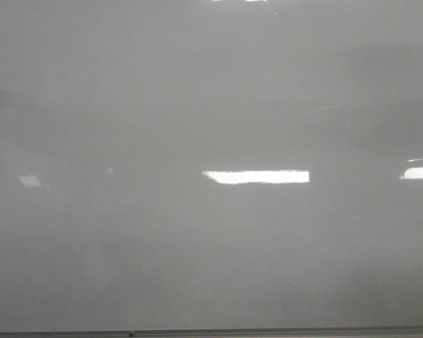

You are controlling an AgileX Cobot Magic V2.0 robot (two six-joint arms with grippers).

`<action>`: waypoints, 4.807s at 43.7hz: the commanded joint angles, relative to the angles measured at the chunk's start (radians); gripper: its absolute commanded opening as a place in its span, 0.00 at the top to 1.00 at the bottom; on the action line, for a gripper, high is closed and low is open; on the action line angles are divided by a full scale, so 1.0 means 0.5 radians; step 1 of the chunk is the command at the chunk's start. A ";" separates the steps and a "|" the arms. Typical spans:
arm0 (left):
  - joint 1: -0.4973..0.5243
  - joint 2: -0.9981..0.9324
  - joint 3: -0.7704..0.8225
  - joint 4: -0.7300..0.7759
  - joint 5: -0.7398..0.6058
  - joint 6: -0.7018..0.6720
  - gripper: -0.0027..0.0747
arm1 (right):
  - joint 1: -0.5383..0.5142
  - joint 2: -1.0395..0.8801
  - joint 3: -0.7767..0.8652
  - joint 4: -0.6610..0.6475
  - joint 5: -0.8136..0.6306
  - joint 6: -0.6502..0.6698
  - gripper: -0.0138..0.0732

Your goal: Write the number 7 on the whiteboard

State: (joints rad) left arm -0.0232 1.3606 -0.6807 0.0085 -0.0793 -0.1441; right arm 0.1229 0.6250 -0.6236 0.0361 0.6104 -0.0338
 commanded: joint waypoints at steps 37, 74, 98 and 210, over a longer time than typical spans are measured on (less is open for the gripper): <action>-0.012 0.030 -0.196 0.069 -0.070 -0.020 0.96 | 0.003 0.010 -0.050 -0.027 -0.147 -0.016 0.23; -0.974 -0.469 -0.749 -0.156 1.655 1.004 0.99 | 0.003 0.076 -0.382 -0.025 0.360 -0.016 0.23; -1.645 -0.080 -0.968 -0.322 1.795 1.574 0.99 | 0.238 0.641 -0.641 0.968 0.793 -1.549 0.23; -1.133 -0.615 -0.805 -0.421 1.713 1.291 0.44 | 0.406 1.417 -0.981 0.863 -0.305 -0.822 0.91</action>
State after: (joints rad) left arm -0.5894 1.0727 -1.0572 -0.1811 0.8416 0.5110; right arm 0.3307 1.3277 -1.0572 0.4484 0.4987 -0.4442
